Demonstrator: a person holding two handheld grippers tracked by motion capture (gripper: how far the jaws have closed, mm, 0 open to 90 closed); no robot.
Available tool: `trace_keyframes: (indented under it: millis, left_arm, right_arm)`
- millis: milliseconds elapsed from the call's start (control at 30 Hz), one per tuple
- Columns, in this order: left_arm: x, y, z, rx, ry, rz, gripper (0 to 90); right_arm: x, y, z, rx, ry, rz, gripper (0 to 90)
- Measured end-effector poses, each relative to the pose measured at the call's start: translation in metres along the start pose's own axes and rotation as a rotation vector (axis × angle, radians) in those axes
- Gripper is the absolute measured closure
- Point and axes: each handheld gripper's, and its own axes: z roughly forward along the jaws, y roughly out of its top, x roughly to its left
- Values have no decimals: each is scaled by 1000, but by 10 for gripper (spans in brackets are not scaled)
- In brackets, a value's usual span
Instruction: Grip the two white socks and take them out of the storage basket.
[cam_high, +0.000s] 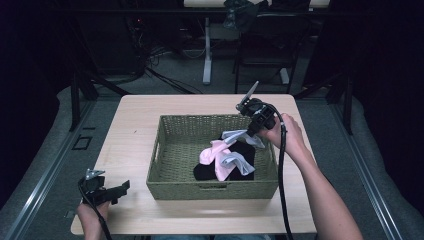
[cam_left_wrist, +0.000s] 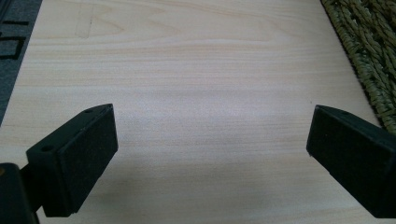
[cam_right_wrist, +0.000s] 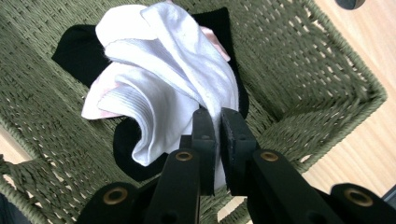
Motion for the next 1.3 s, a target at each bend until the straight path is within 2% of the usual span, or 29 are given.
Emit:
trace_keyframes:
  millis: [67,133,300,600,633,767,1067,1300]
  left_arm:
    - [0,0,0,0,-1,0,20]
    - [0,0,0,1,0,0,20]
    - [0,0,0,1,-1,-1,20]
    - [0,0,1,6,0,0,21]
    - [0,0,1,5,1,0,20]
    - [0,0,0,5,2,-1,21]
    - [0,0,0,3,-1,-1,21]
    - [0,0,0,1,-2,-5,22]
  right_arm:
    - [1,2,-4,-6,-3,-6,850]
    - [1,4,-7,10,-13,-21,851]
    - [2,9,-13,-17,-11,-17,851]
    - [-1,13,-26,-24,-28,-26,851]
    - [-1,13,-28,-34,-25,-15,851]
    - [-5,13,-36,-38,-36,-21,850]
    - [-10,11,-51,-60,-51,0,850]
    - [-19,1,-65,-86,-61,32,850]
